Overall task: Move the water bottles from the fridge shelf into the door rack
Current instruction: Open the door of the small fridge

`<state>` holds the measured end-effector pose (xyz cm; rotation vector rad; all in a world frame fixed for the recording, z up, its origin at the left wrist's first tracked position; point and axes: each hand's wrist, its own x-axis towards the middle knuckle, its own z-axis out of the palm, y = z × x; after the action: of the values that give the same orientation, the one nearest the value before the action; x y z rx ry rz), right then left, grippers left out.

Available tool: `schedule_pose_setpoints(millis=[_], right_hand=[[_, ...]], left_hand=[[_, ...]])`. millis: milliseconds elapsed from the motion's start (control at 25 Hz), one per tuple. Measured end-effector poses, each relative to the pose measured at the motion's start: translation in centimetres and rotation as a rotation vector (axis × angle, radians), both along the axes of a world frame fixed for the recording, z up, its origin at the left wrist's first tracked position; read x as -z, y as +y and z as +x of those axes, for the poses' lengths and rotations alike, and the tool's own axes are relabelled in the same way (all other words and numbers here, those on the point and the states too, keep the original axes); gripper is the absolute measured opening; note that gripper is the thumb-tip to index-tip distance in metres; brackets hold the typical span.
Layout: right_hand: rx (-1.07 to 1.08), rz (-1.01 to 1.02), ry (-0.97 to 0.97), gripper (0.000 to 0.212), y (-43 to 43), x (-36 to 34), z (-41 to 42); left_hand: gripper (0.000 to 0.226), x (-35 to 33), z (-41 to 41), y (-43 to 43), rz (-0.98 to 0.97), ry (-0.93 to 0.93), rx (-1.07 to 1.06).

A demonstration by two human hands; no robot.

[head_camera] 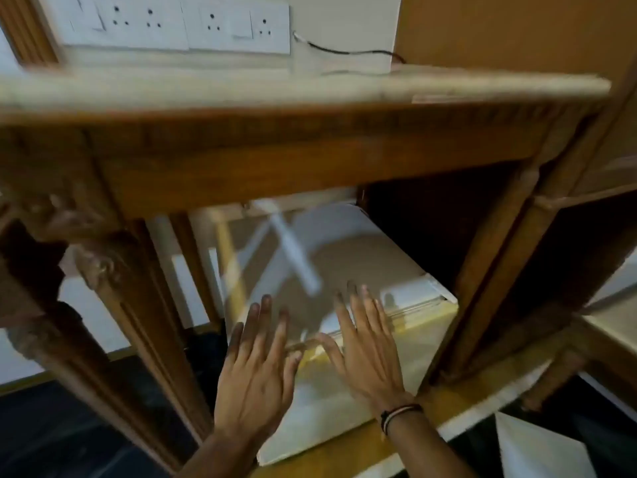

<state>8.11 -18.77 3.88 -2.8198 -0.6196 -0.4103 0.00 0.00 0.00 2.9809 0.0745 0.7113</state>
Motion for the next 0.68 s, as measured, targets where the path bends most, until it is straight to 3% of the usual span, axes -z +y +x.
schedule_pose_setpoints(millis=[200, 320, 560, 680], right_hand=[[0.031, -0.046, -0.140, 0.061, 2.3, 5.9, 2.7], [0.032, -0.020, -0.233, 0.055, 2.0, 7.2, 2.1], [0.059, -0.033, -0.177, 0.055, 2.4, 7.0, 0.7], [0.054, -0.021, -0.117, 0.059, 1.6, 6.6, -0.6]], left_hand=[[0.064, 4.7, 2.8, 0.5, 0.050, 0.010, -0.093], [0.073, 4.7, 2.3, 0.2, 0.067, 0.108, -0.117], [0.100, 3.0, 1.9, 0.4, 0.038, 0.231, -0.059], [0.094, 1.6, 2.2, 0.9, -0.018, 0.354, -0.020]])
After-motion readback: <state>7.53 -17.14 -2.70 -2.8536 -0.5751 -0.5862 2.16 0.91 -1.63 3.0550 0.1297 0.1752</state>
